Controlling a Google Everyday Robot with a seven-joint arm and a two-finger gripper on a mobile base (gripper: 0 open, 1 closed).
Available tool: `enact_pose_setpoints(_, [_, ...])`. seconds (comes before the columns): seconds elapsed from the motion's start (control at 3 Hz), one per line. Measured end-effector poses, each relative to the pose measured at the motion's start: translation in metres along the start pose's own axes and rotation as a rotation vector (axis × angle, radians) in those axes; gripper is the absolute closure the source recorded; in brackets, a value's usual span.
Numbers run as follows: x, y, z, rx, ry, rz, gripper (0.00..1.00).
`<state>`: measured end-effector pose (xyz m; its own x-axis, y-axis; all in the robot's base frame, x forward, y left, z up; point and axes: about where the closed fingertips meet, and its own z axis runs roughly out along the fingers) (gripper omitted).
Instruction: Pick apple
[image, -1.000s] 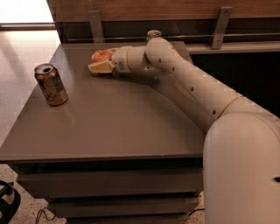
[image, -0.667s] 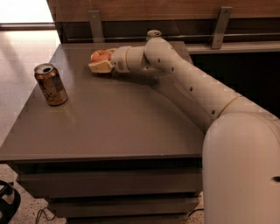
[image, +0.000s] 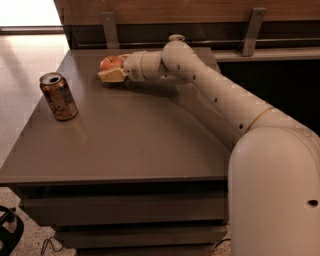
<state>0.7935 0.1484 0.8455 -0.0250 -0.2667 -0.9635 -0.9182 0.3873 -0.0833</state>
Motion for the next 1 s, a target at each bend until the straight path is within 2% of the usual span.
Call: enact_pose_setpoints(1.0, [-0.066,-0.01,-0.06,0.124,-0.007,-0.133,1.0])
